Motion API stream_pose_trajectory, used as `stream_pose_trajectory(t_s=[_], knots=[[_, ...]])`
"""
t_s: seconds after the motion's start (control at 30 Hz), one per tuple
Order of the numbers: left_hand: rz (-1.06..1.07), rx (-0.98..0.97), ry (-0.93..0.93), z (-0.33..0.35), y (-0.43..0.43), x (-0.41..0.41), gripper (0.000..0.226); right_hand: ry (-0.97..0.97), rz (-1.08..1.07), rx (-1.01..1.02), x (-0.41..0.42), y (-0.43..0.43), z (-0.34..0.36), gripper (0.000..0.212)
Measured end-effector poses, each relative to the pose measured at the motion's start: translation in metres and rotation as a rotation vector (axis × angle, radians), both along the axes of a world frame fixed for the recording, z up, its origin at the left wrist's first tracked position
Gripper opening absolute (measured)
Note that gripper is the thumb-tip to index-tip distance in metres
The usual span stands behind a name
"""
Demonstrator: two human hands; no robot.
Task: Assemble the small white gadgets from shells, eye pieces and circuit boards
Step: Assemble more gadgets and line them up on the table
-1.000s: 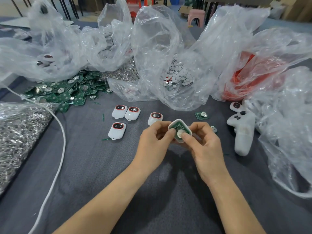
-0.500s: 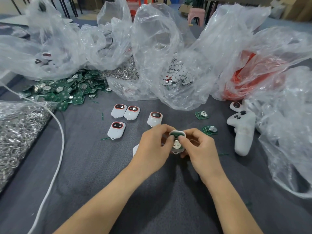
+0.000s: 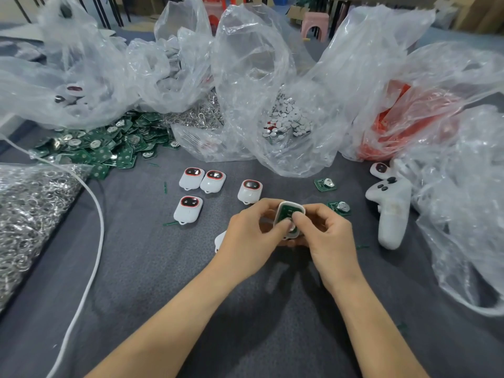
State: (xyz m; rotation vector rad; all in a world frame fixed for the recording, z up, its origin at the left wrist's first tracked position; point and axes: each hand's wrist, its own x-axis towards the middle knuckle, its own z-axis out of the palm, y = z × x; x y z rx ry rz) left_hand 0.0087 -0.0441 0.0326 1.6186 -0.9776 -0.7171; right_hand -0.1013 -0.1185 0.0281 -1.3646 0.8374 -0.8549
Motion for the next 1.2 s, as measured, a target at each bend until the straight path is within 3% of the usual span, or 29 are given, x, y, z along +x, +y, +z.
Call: stream_pose_trajectory(t_s=[0.33,0.6,0.77,1.2], knots=[[-0.028,0.023,-0.017,-0.0093,-0.0016,-0.0012,0.029,0.018,-0.020,0.037,-0.0002,-0.0010,0.0019,0.011],[-0.073,0.022,0.097,-0.0089,-0.0015,0.0010,0.026,0.030,0.052,0.075,-0.0038,-0.0014,0.0056,0.008],[-0.118,0.018,0.156,-0.0082,0.0002,0.0003,0.026,0.108,0.056,-0.028,-0.0061,-0.0043,0.0056,0.006],[-0.153,-0.038,0.266,-0.0027,0.0015,0.0004,0.027,0.040,0.126,0.008,-0.0080,-0.0049,0.0051,0.011]])
